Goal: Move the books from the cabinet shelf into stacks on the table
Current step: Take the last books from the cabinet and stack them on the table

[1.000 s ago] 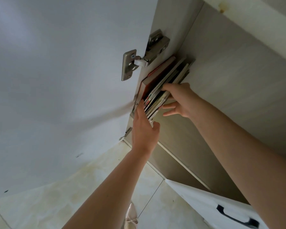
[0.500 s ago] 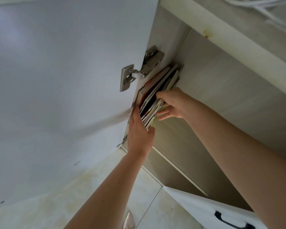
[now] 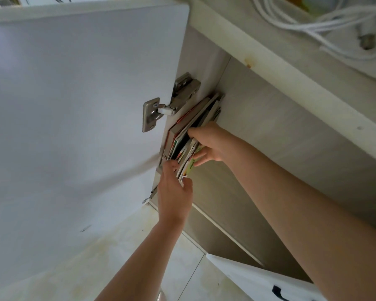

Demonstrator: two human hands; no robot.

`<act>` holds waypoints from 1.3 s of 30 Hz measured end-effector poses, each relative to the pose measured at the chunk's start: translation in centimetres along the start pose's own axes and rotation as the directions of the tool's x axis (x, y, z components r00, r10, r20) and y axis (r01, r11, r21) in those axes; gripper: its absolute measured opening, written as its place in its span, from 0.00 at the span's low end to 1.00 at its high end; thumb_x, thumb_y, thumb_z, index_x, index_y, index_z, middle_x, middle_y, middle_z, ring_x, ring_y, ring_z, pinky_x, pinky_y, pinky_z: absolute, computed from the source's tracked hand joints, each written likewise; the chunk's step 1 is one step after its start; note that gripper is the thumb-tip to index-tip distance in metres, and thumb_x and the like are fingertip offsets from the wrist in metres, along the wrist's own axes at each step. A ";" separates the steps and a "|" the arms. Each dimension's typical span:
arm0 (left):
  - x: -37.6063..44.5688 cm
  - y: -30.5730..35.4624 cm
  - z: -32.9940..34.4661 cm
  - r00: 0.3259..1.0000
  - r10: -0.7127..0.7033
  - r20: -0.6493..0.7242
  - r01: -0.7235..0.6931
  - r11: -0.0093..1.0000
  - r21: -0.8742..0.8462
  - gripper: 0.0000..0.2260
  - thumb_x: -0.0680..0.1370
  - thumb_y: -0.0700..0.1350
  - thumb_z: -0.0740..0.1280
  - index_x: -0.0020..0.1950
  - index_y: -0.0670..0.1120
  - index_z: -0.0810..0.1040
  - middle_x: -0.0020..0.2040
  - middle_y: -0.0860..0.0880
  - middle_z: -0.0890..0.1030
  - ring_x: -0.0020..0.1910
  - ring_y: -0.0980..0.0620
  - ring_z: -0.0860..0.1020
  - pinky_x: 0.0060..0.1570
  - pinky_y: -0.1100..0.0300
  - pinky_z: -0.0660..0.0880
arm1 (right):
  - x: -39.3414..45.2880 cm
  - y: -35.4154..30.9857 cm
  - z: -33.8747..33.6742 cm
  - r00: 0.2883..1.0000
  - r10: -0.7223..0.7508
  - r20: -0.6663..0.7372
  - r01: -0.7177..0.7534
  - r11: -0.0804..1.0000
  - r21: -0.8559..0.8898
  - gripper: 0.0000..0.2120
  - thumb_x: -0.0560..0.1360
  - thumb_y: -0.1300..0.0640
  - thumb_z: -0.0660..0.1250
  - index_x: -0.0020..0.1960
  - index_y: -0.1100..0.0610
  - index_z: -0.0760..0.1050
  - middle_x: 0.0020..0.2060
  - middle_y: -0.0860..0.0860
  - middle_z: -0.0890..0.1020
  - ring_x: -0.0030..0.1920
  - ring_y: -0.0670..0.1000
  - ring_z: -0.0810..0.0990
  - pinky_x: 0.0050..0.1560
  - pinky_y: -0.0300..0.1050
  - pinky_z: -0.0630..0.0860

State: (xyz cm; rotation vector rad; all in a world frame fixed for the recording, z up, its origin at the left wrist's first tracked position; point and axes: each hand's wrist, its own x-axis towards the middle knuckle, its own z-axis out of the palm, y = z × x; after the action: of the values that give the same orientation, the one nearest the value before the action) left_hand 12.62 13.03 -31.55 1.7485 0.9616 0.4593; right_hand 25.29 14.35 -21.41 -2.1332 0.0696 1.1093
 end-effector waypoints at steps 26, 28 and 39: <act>1.7 -0.9 0.2 0.991 0.083 0.100 -0.082 0.996 -0.017 0.37 0.71 0.37 0.70 0.75 0.55 0.57 0.68 0.53 0.72 0.63 0.53 0.74 0.40 0.76 0.66 | 0.7 1.2 0.2 0.969 -0.079 -0.235 0.084 0.996 0.012 0.21 0.73 0.66 0.68 0.60 0.55 0.62 0.57 0.61 0.75 0.48 0.65 0.82 0.36 0.61 0.83; 1.7 -1.2 0.3 0.990 0.095 0.102 -0.096 0.995 -0.004 0.39 0.71 0.38 0.71 0.76 0.56 0.55 0.70 0.52 0.71 0.65 0.52 0.73 0.44 0.72 0.71 | 0.5 1.7 -0.1 0.972 -0.093 -0.217 0.089 0.996 -0.028 0.20 0.73 0.67 0.68 0.59 0.56 0.63 0.55 0.61 0.76 0.48 0.64 0.82 0.34 0.60 0.82; 0.5 -2.3 0.8 0.990 0.062 0.124 -0.074 0.993 0.088 0.31 0.73 0.45 0.72 0.73 0.54 0.63 0.58 0.51 0.81 0.52 0.47 0.81 0.43 0.60 0.74 | -1.7 4.4 1.0 0.984 -0.107 -0.144 0.092 0.990 -0.105 0.20 0.73 0.63 0.70 0.61 0.59 0.65 0.43 0.55 0.74 0.45 0.59 0.82 0.39 0.55 0.84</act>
State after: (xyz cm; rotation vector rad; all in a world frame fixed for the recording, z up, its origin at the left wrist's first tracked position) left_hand 12.54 13.23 -34.04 1.8750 0.8508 0.3527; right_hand 21.98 11.26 -23.00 -2.2789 -0.0227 0.9105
